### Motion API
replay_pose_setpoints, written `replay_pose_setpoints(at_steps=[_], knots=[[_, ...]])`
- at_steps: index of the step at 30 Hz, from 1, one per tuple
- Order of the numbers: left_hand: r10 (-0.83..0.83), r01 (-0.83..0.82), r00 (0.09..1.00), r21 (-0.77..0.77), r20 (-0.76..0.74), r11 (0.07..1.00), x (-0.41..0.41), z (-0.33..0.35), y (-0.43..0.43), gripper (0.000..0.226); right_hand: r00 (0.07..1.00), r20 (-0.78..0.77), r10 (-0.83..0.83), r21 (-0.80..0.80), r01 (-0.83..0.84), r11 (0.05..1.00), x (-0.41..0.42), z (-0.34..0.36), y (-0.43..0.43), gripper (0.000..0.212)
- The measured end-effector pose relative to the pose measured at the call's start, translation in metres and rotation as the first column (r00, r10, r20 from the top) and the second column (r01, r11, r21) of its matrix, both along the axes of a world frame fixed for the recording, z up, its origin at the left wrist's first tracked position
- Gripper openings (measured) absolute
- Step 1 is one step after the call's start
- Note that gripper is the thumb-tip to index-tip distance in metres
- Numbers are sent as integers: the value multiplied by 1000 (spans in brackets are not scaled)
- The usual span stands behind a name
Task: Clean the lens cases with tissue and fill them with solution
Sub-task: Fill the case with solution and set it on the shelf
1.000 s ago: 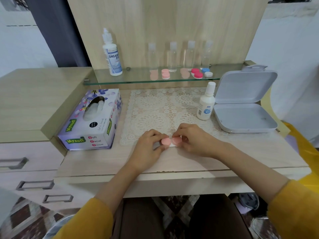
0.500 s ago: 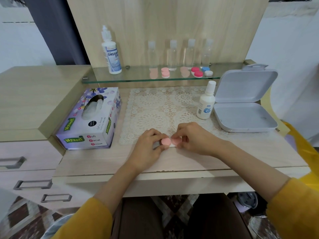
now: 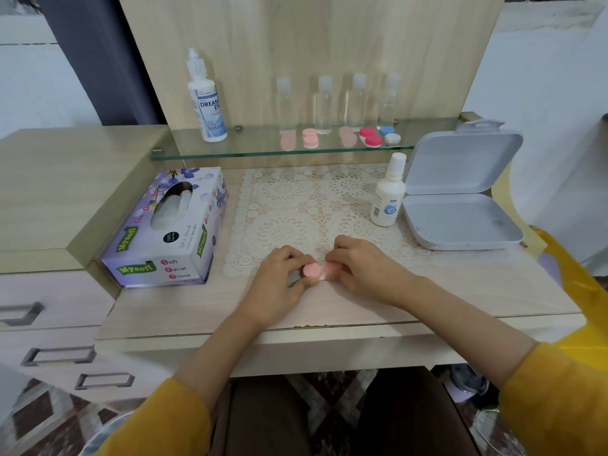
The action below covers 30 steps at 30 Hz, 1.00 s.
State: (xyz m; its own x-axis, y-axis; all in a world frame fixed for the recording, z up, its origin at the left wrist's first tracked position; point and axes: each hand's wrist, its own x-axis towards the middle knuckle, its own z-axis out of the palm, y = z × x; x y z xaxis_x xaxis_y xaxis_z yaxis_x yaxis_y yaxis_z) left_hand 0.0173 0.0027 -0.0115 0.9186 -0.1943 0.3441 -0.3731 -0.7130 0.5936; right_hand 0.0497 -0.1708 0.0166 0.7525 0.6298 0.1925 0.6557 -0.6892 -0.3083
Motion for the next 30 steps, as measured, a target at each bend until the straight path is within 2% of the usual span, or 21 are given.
replay_pose_setpoints(at_steps=[5, 9, 11, 14, 19, 24, 30], knots=[[-106, 106, 994, -8, 31, 994, -5, 0, 3, 31, 999, -36, -18, 144, 23, 989, -1, -4, -5, 18], [-108, 106, 993, 35, 54, 994, -8, -1, 2, 35, 984, -121, -131, 244, 157, 957, -2, -2, -15, 46], [-97, 94, 993, 48, 64, 994, -9, -1, 1, 42, 977, -83, -196, 219, 210, 953, -1, -4, -24, 47], [-52, 51, 996, 12, 68, 999, -10, 0, -1, 38, 962, -35, -272, 189, 274, 943, -5, -6, -41, 47], [14, -8, 998, -87, 60, 996, -9, 1, -2, 27, 969, -54, -240, 77, 244, 967, -9, -14, -63, 65], [97, -85, 991, -126, 91, 988, 0, 7, -6, 20, 969, -74, -237, 13, 238, 971, -9, -20, -68, 96], [165, -154, 973, -78, 164, 985, 33, 45, -16, 15, 974, -38, -223, 45, 225, 973, -6, -26, -68, 95]])
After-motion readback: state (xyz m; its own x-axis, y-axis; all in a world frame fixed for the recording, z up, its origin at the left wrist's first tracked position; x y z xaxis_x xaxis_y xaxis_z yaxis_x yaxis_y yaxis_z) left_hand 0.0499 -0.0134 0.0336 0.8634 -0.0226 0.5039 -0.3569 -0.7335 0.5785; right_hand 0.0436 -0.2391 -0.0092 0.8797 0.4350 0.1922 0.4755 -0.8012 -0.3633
